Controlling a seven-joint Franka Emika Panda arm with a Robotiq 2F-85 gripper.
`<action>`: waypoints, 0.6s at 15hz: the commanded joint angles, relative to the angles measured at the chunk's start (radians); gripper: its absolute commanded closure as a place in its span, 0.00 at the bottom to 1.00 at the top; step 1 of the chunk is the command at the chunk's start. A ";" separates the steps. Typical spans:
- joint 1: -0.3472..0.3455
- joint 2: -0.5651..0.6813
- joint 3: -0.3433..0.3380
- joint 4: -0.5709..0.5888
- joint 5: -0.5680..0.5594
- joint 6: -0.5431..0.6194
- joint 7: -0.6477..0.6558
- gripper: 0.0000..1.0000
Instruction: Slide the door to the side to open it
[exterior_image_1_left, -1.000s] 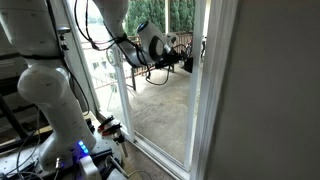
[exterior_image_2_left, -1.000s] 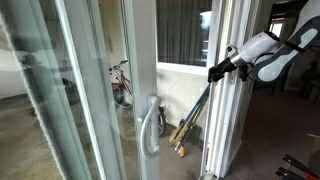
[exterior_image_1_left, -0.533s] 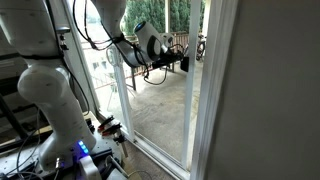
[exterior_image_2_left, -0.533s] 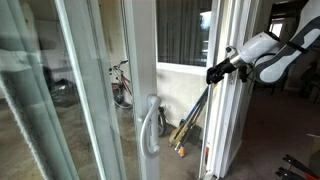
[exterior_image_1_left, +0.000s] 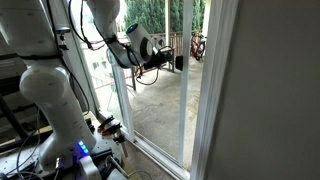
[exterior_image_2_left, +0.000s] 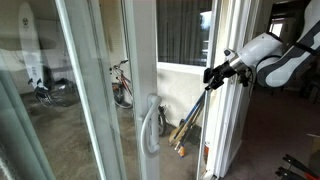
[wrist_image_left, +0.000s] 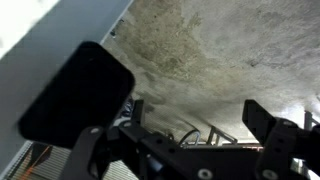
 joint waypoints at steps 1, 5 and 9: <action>0.032 -0.050 0.029 -0.066 0.008 0.000 -0.025 0.00; 0.113 -0.073 -0.028 -0.113 0.066 0.000 -0.081 0.00; 0.076 -0.078 -0.043 -0.127 0.053 0.000 -0.072 0.00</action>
